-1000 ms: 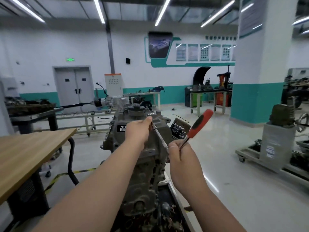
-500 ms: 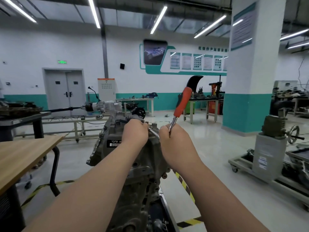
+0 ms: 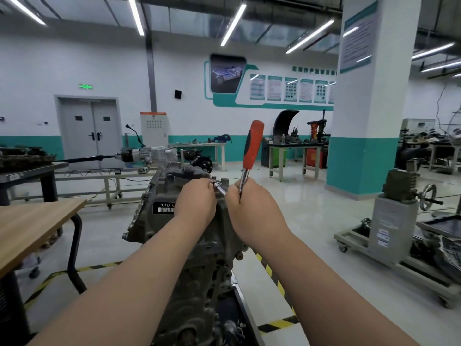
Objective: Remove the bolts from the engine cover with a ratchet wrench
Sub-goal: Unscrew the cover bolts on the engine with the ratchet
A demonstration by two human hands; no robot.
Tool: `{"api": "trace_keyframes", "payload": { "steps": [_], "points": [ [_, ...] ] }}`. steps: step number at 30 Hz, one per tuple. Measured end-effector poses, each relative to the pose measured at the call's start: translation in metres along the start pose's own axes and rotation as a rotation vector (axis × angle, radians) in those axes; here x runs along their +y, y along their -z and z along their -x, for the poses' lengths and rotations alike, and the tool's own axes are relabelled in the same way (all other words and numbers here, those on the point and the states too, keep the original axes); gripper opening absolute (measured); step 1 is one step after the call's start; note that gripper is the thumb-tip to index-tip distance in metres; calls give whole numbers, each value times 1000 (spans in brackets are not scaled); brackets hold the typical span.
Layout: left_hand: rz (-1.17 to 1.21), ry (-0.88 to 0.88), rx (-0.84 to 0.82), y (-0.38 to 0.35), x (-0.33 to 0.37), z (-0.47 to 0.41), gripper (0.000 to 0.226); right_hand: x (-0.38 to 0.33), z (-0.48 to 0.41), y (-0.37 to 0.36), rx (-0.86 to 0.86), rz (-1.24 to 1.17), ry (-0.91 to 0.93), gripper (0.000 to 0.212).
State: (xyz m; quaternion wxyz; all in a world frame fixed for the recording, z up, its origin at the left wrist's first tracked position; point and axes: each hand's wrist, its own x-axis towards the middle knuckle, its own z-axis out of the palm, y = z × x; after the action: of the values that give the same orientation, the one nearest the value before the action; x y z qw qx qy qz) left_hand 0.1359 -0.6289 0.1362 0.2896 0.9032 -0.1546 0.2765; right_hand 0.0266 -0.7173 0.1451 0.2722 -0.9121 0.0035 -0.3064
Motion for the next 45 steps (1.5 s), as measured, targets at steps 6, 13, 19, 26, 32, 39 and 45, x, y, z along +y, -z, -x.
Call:
{"api": "trace_keyframes", "payload": {
  "steps": [6, 13, 19, 26, 32, 39, 45],
  "points": [
    [-12, -32, 7, -2, -7, 2, 34, 8, 2, -9, -1, 0, -44, 21],
    [-112, -19, -150, 2, -5, -4, 46, 1, 0, -12, 12, 12, 17, 24],
    [-151, -72, -169, 5, -1, -3, 17, -3, -7, -15, 18, -11, 8, 27],
    [-254, -82, -264, 7, -3, -16, 13, -3, -14, -20, 25, -10, -4, 27],
    [-237, -37, -351, 3, -7, -25, 52, -7, -21, -22, 44, -125, -90, 32],
    [367, 62, -100, 1, -15, 13, 32, -12, -23, -28, 123, -170, -143, 29],
    [1076, 477, -375, 1, -2, 29, 29, -13, -16, -31, 182, -92, -207, 23]
  ]
}}
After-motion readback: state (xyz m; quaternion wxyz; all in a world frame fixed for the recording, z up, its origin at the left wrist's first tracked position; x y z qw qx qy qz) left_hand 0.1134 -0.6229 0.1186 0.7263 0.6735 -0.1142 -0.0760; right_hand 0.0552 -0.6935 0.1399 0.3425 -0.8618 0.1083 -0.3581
